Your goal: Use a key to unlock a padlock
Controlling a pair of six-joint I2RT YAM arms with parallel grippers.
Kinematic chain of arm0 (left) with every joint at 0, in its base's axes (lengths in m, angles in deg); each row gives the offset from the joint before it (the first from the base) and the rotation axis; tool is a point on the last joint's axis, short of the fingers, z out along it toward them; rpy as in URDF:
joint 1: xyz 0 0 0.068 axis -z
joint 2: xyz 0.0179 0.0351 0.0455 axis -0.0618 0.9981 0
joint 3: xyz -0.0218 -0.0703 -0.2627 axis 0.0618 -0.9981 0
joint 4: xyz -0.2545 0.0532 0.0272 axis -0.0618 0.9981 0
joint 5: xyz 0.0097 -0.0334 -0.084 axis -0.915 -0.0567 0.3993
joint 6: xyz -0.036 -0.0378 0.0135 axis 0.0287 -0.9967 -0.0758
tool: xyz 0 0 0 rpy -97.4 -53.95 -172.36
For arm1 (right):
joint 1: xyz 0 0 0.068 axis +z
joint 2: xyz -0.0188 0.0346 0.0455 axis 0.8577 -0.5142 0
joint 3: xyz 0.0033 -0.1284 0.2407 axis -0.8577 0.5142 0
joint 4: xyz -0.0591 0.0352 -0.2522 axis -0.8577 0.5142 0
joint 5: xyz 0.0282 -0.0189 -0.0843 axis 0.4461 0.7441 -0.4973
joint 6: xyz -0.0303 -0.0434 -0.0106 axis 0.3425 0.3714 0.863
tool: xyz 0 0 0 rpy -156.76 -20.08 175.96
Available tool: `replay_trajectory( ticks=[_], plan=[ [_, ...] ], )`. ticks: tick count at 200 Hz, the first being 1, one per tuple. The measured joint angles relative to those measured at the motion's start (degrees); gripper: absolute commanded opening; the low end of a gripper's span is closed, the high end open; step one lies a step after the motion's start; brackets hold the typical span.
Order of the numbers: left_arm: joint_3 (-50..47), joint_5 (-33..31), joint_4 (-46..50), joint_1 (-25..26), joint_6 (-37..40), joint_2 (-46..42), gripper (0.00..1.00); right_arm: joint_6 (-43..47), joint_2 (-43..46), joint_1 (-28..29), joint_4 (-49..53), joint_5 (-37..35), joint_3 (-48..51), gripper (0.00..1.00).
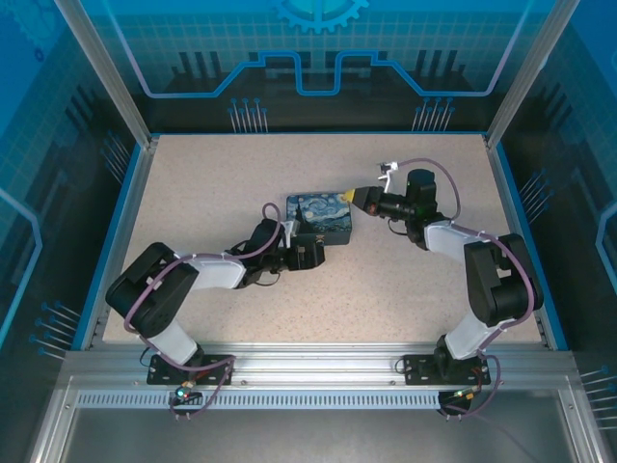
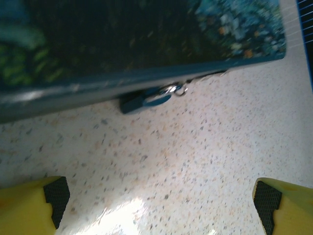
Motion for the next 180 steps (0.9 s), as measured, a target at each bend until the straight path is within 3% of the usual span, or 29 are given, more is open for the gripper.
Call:
replay_trajectory(
  ticks=[110,180],
  plan=[
    [0.68,-4.57,-4.24,0.04,0.59,1.75,0.99,-12.00,-8.87,0.13,7.41,-8.11,-8.52,0.00],
    [6.43,-7.30,-2.69,-0.11,2.89,2.32,0.99,-15.52,-12.94,3.85,9.92,-10.95,-13.75,0.00]
  ],
)
